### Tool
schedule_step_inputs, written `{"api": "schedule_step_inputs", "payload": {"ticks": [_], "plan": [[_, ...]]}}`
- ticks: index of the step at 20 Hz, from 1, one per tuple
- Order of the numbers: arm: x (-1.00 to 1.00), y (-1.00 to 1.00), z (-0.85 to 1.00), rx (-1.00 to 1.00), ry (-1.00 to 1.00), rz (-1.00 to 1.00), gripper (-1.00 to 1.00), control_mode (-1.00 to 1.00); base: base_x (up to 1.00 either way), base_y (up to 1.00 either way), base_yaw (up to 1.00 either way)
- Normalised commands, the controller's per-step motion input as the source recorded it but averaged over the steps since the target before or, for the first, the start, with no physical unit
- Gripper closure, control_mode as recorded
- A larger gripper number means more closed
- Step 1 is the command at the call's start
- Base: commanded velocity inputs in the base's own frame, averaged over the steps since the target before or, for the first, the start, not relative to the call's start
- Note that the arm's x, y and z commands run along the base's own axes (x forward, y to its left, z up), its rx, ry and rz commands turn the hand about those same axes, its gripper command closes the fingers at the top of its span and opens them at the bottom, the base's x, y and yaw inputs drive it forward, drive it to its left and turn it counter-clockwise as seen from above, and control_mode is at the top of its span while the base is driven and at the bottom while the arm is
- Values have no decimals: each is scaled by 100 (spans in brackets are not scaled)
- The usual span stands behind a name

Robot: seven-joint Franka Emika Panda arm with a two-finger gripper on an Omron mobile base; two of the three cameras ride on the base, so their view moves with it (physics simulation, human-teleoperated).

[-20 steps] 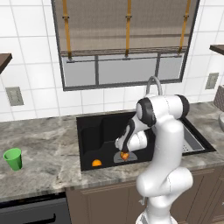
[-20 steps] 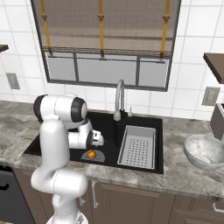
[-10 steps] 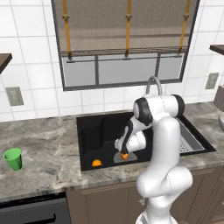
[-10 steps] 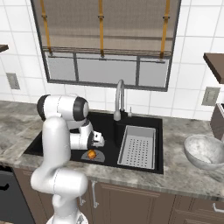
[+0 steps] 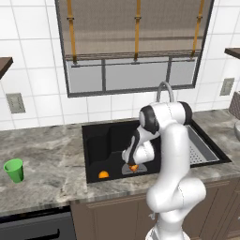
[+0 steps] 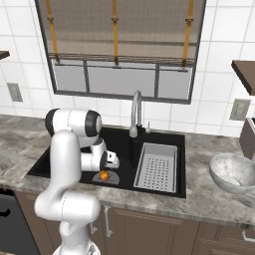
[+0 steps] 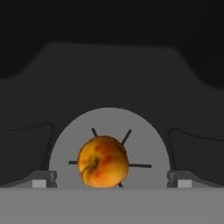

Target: Remove the peach and orange from the sink. Then move the bowl and cup from the counter to the sink for washing.

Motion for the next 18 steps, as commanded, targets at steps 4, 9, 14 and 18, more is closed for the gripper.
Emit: {"api": "schedule_step_inputs", "payload": {"ticks": [4,9,14,18], "plan": [[3,2,-18,0,5,-5,-100,-100,0,0,0],[0,1,-15,2,7,-7,-100,-100,0,0,0],[0,0,-14,1,7,-6,-100,-100,0,0,0],[2,0,-16,1,5,-6,-100,-100,0,0,0]]}}
